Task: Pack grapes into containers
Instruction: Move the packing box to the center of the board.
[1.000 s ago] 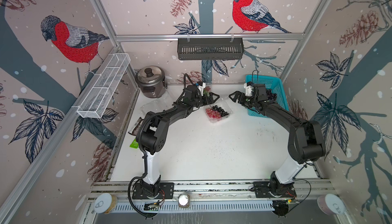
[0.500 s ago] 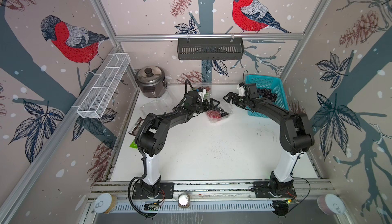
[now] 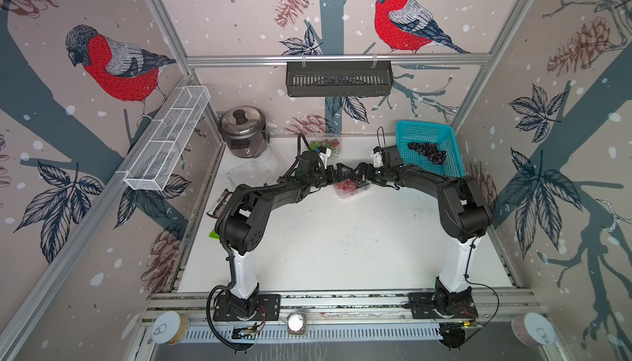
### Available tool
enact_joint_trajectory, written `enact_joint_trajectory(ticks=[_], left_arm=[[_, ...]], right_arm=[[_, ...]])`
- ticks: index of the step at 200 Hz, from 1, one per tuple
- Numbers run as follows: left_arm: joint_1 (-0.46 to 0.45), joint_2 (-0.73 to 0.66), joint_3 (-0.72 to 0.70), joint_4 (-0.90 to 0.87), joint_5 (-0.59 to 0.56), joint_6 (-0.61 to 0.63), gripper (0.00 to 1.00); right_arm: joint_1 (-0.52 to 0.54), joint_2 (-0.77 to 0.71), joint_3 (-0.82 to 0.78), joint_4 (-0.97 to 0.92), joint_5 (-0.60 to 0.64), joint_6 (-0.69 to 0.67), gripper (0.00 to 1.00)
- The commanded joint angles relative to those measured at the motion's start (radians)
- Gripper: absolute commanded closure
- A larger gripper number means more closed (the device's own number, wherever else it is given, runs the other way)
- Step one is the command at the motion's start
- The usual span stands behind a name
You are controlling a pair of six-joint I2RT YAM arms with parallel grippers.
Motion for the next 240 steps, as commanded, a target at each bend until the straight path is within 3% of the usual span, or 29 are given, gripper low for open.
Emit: enact_joint_trajectory(ticks=[1,95,176,240], left_arm=[[0.001,-0.019,0.005,0.039,-0.001,0.003,0.03],[0.054,-0.081,-0.051,0.084,-0.004,-0.134,0.03],[0.033,-0.086,-0.142,0.150,-0.018,-0.197,0.03],[0.027,-0.073,-0.142,0.133,-0.010,-0.191,0.03]], right_arm=[[0.017,-0.007,-0.029,0.047,-0.019,0.018,0.06],[0.117,-0.023,-0.108,0.247,-0.055,0.245,0.12],[0.083,-0.102,-0.186,0.293,-0.091,0.257,0.10],[0.051,-0.265,-0.428,0.465,-0.111,0.285,0.15]])
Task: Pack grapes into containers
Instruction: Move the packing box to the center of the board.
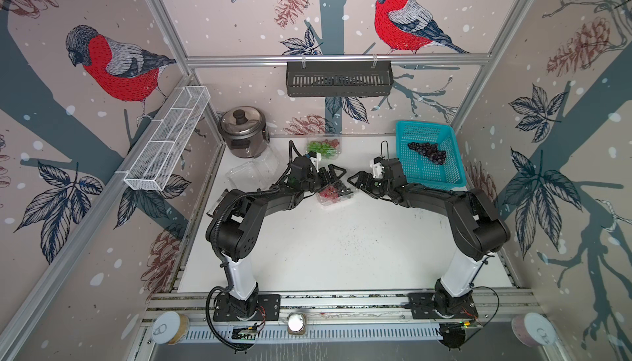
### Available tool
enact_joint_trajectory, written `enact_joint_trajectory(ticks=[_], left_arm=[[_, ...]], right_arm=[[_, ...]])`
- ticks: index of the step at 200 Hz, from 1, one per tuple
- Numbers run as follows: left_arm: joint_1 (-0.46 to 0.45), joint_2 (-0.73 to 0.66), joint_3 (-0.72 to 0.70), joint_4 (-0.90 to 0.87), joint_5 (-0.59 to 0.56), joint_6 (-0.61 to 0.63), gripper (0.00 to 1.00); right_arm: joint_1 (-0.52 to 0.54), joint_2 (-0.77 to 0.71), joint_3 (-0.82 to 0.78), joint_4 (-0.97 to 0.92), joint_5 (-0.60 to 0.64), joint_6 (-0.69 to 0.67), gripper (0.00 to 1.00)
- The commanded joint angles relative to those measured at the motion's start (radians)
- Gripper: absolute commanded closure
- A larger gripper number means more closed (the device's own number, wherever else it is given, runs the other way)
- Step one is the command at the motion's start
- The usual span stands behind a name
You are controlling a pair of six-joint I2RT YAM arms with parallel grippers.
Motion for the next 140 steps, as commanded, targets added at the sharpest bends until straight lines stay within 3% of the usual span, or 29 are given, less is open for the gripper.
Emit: enact_joint_trajectory(ticks=[1,70,140], left_arm=[[-0.002,0.005,-0.001,0.037,0.001,-0.005,0.03],[-0.001,0.002,-0.001,0.026,-0.002,0.008,0.03],[-0.002,-0.019,-0.041,0.018,-0.010,0.019,0.03]], right_arm=[[-0.007,-0.053,-0.075,0.123,-0.014,0.024,0.15],[-0.033,-0.117,-0.306,0.440,-0.031,0.195,0.36],[-0.036,-0.029,-0.349,0.645,-0.042,0.335,0.53]])
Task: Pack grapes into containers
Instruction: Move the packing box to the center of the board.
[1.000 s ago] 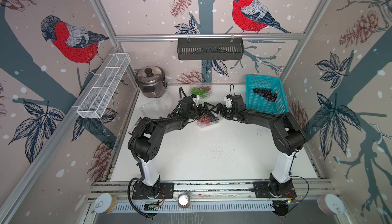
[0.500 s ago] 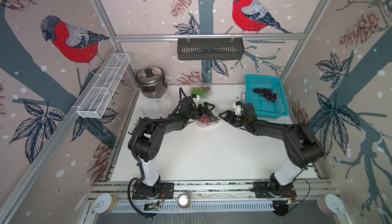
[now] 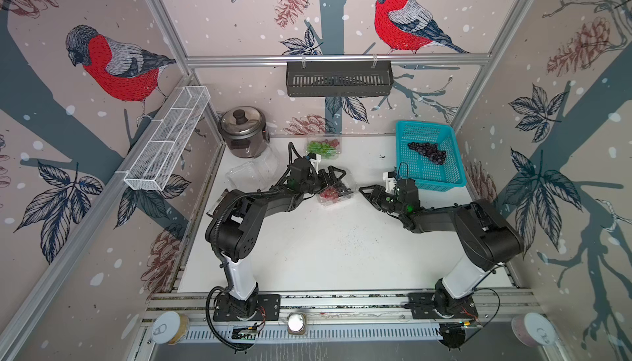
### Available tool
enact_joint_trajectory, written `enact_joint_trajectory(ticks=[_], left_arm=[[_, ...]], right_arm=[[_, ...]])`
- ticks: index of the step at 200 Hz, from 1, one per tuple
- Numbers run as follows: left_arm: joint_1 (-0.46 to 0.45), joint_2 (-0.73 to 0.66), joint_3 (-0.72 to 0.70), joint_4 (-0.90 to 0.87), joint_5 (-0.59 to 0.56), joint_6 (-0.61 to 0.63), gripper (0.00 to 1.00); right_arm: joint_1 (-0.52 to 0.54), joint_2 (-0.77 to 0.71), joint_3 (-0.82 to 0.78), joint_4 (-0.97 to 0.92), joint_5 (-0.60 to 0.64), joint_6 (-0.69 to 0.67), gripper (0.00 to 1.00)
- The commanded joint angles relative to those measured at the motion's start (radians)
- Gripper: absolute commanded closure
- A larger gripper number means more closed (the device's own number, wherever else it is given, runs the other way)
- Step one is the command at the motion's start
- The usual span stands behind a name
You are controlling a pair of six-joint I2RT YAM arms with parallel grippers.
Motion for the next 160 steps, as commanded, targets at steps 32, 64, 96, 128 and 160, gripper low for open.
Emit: enact_joint_trajectory(ticks=[32,64,96,128,160], left_arm=[[-0.001,-0.016,-0.012,-0.004,-0.011,0.017,0.03],[0.001,-0.020,-0.010,-0.011,-0.012,0.020,0.03],[0.002,-0.020,-0.011,-0.016,-0.012,0.025,0.03],[0.007,-0.027,-0.016,-0.021,-0.013,0.028,0.03],[0.012,-0.033,-0.019,-0.027,-0.016,0.032,0.03]], right_arm=[[0.006,0.074,-0.001,0.180,-0.009,0.103,0.60],[0.009,0.130,0.013,0.253,-0.036,0.153,0.67],[0.014,0.166,0.017,0.302,-0.037,0.188,0.67],[0.021,0.197,0.023,0.344,-0.048,0.216,0.69],[0.023,0.225,0.016,0.403,-0.047,0.259,0.72]])
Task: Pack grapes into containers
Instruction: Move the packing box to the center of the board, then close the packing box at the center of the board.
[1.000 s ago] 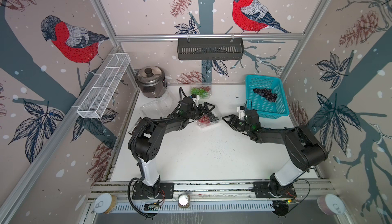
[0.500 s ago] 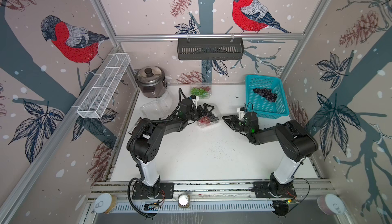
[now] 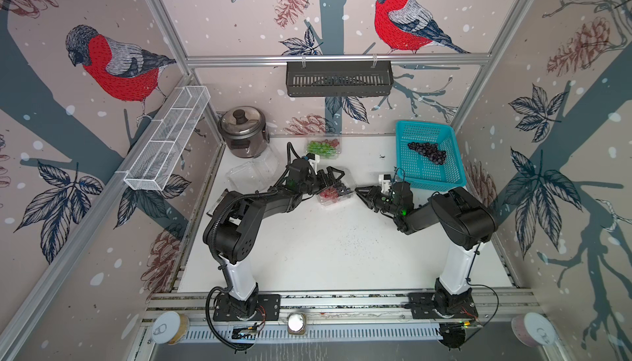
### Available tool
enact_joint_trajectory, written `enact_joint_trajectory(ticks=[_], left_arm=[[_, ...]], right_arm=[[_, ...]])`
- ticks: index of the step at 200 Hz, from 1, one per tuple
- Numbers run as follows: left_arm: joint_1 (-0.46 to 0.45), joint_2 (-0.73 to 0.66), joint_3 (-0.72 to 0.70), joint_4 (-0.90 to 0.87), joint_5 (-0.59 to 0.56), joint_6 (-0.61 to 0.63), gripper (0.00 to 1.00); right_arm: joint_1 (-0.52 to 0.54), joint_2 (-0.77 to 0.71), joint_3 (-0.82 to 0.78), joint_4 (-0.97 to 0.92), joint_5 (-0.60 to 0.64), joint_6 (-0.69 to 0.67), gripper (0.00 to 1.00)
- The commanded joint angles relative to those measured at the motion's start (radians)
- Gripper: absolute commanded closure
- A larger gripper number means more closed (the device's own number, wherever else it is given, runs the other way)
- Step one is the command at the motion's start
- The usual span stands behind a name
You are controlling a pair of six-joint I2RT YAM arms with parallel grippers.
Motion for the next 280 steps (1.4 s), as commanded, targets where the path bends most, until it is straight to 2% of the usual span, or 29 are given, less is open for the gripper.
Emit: enact_joint_trajectory(ticks=[1,99,170,280], left_arm=[[0.005,-0.010,-0.004,-0.009,-0.002,0.012,0.03],[0.019,-0.007,-0.008,-0.018,-0.001,0.018,0.03],[0.020,-0.004,-0.009,-0.017,0.000,0.018,0.03],[0.024,-0.003,-0.011,-0.016,0.004,0.020,0.03]], right_arm=[[0.003,0.027,-0.002,0.110,-0.013,0.055,0.72],[-0.007,0.091,-0.045,0.291,0.025,0.154,0.75],[-0.014,0.092,-0.039,0.282,0.044,0.157,0.73],[-0.001,0.154,-0.014,0.318,0.041,0.180,0.78]])
